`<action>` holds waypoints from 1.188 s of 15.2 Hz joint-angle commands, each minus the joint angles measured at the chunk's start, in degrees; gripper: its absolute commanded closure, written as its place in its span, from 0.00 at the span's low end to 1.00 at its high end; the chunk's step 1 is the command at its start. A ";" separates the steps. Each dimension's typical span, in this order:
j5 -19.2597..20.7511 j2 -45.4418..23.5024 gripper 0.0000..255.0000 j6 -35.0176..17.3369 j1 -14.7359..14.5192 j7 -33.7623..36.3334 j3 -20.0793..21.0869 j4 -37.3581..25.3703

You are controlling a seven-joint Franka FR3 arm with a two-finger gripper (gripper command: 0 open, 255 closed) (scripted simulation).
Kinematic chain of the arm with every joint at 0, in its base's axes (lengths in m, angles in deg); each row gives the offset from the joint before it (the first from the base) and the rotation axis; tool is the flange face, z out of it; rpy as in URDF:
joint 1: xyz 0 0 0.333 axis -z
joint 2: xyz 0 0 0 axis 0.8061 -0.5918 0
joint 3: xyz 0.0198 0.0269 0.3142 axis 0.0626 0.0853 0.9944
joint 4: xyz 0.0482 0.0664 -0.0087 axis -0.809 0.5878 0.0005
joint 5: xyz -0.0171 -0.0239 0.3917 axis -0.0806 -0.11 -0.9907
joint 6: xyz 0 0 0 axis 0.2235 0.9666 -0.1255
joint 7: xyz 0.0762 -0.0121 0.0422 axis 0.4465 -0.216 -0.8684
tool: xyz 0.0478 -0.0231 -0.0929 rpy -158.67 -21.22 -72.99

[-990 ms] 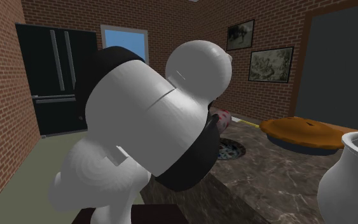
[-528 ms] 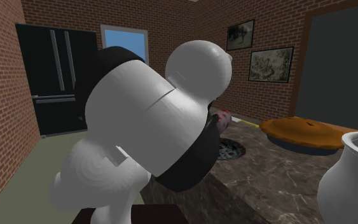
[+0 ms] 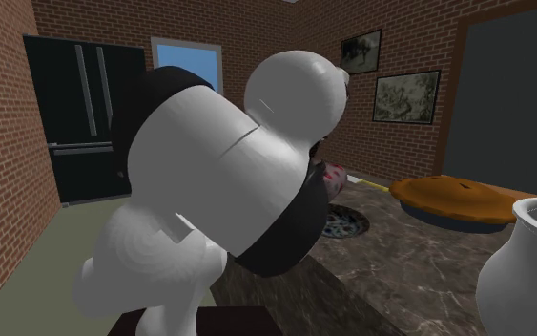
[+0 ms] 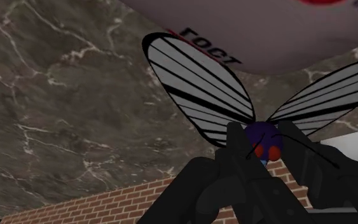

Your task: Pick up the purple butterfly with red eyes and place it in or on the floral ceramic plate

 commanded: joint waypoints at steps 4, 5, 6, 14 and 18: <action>-1.44 -1.23 1.00 3.00 -0.96 0.35 1.19 -4.05; -1.71 -1.48 1.00 3.62 -1.14 0.41 1.42 -4.87; -1.98 -1.74 1.00 4.23 -1.32 0.47 1.63 -5.71; -2.89 -2.72 1.00 9.01 -1.72 -0.05 2.60 -11.25; -0.15 0.02 1.00 13.17 1.23 -3.77 2.00 -12.84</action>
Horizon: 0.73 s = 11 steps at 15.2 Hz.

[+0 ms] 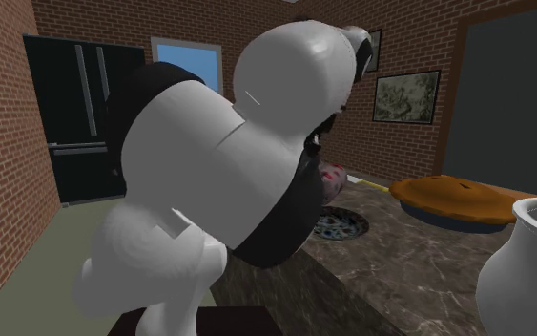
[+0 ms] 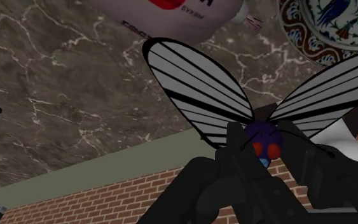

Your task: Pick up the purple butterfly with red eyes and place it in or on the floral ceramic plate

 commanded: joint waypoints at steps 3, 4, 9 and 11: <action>3.08 2.38 1.00 3.84 2.45 -4.22 -1.25 -1.91; 3.84 2.84 1.00 4.87 2.93 -5.32 -1.58 -2.67; 7.40 4.75 1.00 8.48 4.61 -10.15 -3.40 -5.52; 7.97 5.59 1.00 7.34 5.15 -10.11 -3.69 -3.65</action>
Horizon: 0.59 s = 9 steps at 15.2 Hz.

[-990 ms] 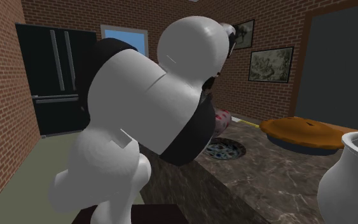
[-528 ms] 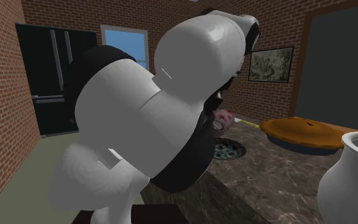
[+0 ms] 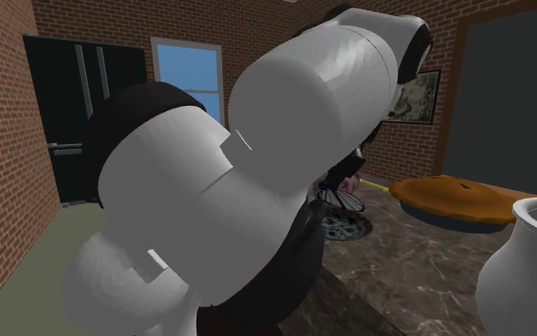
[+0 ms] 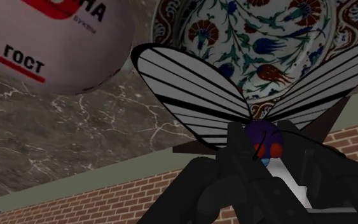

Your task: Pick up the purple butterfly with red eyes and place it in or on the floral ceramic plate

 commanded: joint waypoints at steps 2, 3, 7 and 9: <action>0.95 1.20 1.00 -1.50 0.74 -0.13 -0.54 2.51; 1.25 1.59 1.00 -2.06 0.98 -0.12 -0.73 3.39; 2.50 3.09 1.00 -4.24 1.89 -0.11 -1.61 6.77; 3.15 3.80 1.00 -5.31 2.31 -0.11 -2.12 8.38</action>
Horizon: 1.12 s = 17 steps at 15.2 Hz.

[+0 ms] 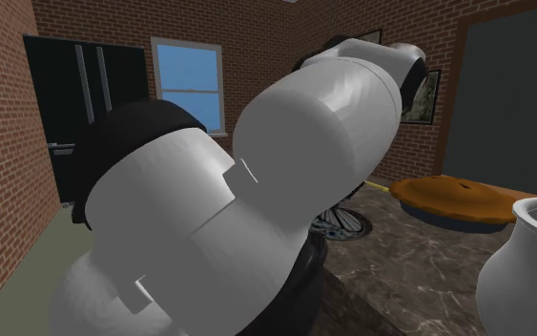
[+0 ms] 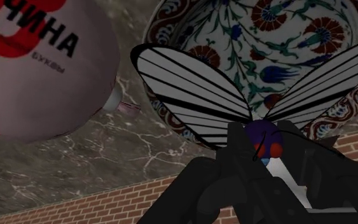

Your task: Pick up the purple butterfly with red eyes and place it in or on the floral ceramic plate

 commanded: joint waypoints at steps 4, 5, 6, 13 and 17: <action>1.00 1.03 1.00 -1.57 0.65 -0.07 -0.79 2.34; 1.00 1.02 1.00 -1.57 0.66 -0.09 -0.79 2.34; 0.99 1.00 1.00 -1.58 0.67 -0.10 -0.79 2.34; 1.02 0.95 0.00 -1.67 0.65 -0.17 -0.91 2.34; -0.01 -1.14 0.00 1.21 -1.18 -1.03 -0.69 -2.98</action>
